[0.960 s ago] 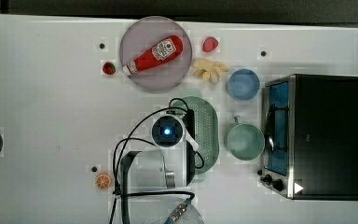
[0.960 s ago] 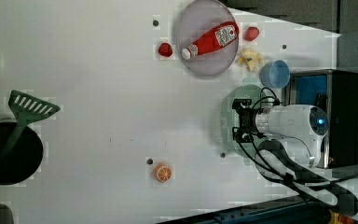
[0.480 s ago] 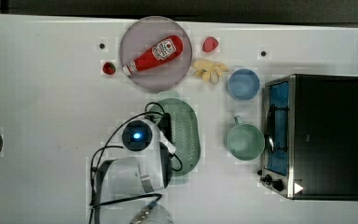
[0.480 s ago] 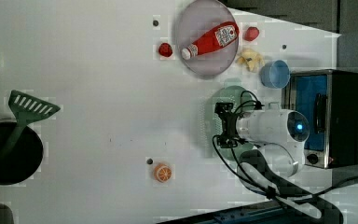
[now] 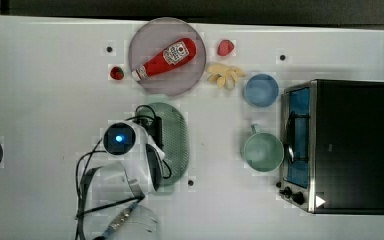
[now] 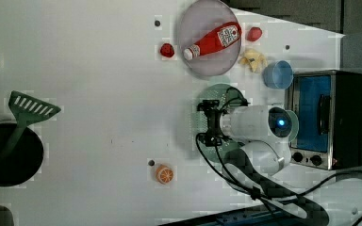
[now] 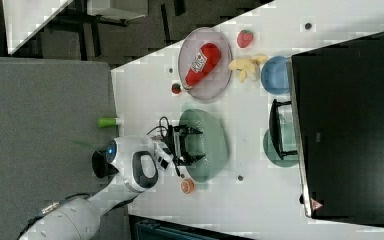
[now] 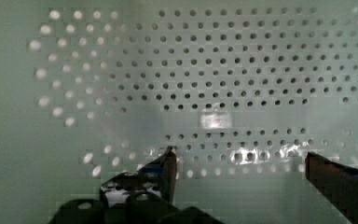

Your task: Drag strainer right to left.

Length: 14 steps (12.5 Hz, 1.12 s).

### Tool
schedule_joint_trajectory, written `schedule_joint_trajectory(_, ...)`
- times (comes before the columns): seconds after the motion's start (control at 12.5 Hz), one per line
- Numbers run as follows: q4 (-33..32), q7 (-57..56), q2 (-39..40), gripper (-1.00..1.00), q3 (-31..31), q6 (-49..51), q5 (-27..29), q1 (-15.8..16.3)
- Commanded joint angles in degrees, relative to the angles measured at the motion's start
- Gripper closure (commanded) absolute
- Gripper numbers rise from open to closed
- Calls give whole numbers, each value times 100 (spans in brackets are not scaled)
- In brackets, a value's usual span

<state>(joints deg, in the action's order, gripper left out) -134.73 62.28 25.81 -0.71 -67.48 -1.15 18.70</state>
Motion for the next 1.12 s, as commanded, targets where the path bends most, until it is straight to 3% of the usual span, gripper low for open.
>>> schedule_joint_trajectory(0.08,227,535,-20,-100,16,203,-135,453)
schedule_joint_trajectory(0.64,742,714,135,-100,-1,686,-89,885)
schedule_joint_trajectory(1.12,1411,995,496,-100,-149,884,459,1211)
